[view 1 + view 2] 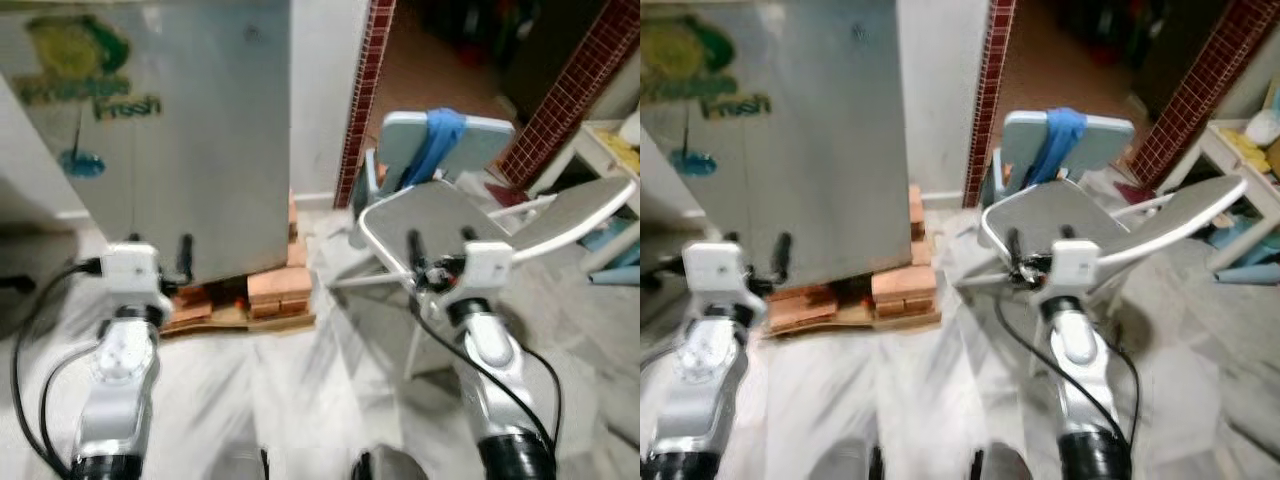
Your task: Restocking fridge
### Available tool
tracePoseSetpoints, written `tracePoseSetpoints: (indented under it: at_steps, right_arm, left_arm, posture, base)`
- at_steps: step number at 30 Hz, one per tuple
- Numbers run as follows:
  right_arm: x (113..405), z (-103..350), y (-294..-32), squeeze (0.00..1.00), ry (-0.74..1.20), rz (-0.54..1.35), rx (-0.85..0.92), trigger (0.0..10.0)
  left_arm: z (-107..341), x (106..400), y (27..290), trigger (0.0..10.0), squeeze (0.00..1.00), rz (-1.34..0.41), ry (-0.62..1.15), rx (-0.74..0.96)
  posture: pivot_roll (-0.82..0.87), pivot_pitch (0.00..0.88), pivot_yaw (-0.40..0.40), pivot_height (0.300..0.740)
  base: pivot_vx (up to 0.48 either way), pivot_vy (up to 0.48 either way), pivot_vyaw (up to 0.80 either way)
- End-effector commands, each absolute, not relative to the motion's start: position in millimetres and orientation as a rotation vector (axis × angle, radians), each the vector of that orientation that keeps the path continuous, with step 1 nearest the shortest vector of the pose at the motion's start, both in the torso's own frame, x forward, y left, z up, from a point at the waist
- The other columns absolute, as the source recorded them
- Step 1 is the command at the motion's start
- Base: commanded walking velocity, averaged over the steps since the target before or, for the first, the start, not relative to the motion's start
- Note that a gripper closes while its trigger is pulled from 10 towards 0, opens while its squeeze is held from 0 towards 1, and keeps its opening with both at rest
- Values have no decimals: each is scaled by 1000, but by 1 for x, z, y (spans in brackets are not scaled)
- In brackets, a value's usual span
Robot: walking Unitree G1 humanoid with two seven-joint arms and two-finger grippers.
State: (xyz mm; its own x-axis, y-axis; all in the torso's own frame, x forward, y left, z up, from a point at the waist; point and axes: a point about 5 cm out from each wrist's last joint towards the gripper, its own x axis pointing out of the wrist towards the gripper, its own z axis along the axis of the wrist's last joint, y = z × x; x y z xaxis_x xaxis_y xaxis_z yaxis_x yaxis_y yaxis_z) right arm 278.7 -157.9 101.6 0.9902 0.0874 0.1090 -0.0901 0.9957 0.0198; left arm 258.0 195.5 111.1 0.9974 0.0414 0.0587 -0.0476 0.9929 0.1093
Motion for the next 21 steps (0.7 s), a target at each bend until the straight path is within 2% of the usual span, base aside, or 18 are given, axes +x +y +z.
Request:
tracePoseSetpoints:
  at_steps: [1, 4, 8, 12, 15, 21]
  right_arm:
    - [275, 99, -166, 0, -92, 53, 13, 10000]
    - [275, 101, -165, 0, -96, 53, 17, 10000]
    - [272, 102, -166, 0, -85, 44, 21, 10000]
    - [271, 103, -166, 0, -81, 41, 24, 10000]
    - [272, 106, -166, 0, -105, 64, 22, 10000]
    - [269, 105, -167, 0, -94, 61, 17, 10000]
  left_arm:
    - [101, 254, 176, 10000, 0, -39, -7, 184]
    - [90, 246, 164, 10000, 0, -118, 17, 311]
    - [82, 235, 152, 10000, 0, -200, 53, 375]
    - [85, 234, 151, 10000, 0, -215, 43, 373]
    - [90, 233, 161, 10000, 0, -183, -20, 394]
    - [89, 237, 174, 10000, 0, -84, 9, 281]
  posture:
    - [66, 100, -8, 740]
    - [61, 103, -5, 740]
    - [58, 109, 1, 740]
    - [57, 112, 3, 740]
    - [59, 114, 10, 740]
    - [54, 118, 12, 740]
  base:
    - [0, 0, 0]
    - [0, 0, 0]
    - [0, 161, 0]
    - [0, 480, 0]
    - [0, 480, 0]
    - [0, 480, 0]
